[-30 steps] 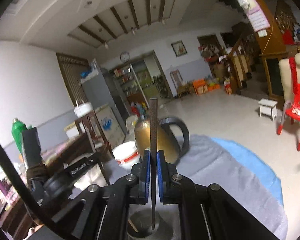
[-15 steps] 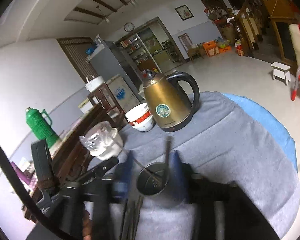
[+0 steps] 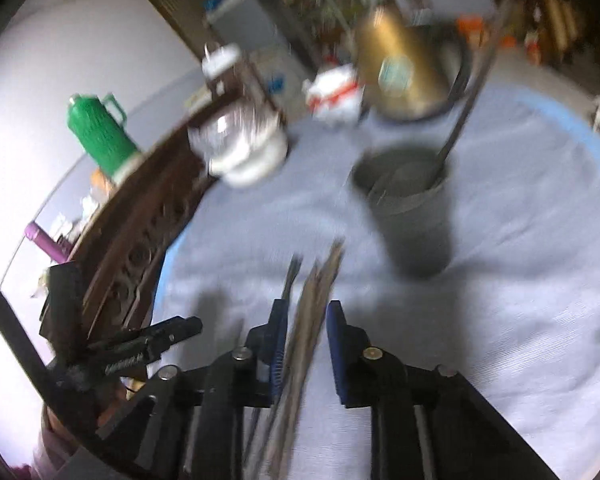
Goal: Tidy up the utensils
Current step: 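Move both open tools back down to the remaining chopsticks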
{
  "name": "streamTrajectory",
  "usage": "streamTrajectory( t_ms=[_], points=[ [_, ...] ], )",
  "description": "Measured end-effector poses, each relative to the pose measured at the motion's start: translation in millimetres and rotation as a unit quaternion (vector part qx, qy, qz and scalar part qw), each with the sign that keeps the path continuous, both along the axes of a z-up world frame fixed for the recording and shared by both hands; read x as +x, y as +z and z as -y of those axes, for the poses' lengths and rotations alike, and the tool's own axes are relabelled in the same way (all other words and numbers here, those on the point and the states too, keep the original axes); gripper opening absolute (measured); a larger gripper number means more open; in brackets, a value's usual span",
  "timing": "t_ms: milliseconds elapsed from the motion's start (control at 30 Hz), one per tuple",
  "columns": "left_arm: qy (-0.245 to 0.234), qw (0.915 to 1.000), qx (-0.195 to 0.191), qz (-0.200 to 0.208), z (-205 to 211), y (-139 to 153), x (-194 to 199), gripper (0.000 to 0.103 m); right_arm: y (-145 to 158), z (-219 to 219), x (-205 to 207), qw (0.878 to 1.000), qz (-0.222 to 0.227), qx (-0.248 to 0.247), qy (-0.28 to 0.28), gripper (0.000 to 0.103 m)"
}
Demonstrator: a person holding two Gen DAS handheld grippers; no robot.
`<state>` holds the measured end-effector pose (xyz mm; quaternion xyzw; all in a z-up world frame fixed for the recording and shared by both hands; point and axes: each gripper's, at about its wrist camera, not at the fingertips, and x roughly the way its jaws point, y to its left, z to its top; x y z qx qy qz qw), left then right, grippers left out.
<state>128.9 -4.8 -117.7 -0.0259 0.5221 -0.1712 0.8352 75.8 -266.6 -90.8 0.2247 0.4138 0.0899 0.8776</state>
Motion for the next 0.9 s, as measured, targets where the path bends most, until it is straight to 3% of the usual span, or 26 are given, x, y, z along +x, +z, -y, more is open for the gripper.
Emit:
streamTrajectory(
  t_ms=[133,300,467,767,900],
  points=[
    [-0.02,0.9996,-0.01,-0.019,2.6,-8.7,-9.1,0.048,-41.7,-26.3,29.3,0.998,-0.067,0.008,0.012,0.017],
    [-0.025,0.9988,-0.023,-0.035,5.9,-16.1,-8.0,0.048,-64.6,-39.1,45.9,0.994,-0.107,-0.018,0.015,0.015],
    [-0.042,0.9979,-0.023,-0.043,19.2,-15.9,1.8,0.048,-69.3,-38.0,46.6,0.993,-0.11,-0.03,0.009,0.006],
    [-0.053,0.9969,0.011,-0.058,54.7,-30.2,29.9,0.048,-71.7,3.5,21.5,0.991,-0.125,-0.023,-0.032,0.006],
    [-0.055,0.9964,0.01,-0.065,63.6,-35.0,37.7,0.048,-66.6,13.8,22.6,0.993,-0.111,0.04,-0.026,0.01]
  ],
)
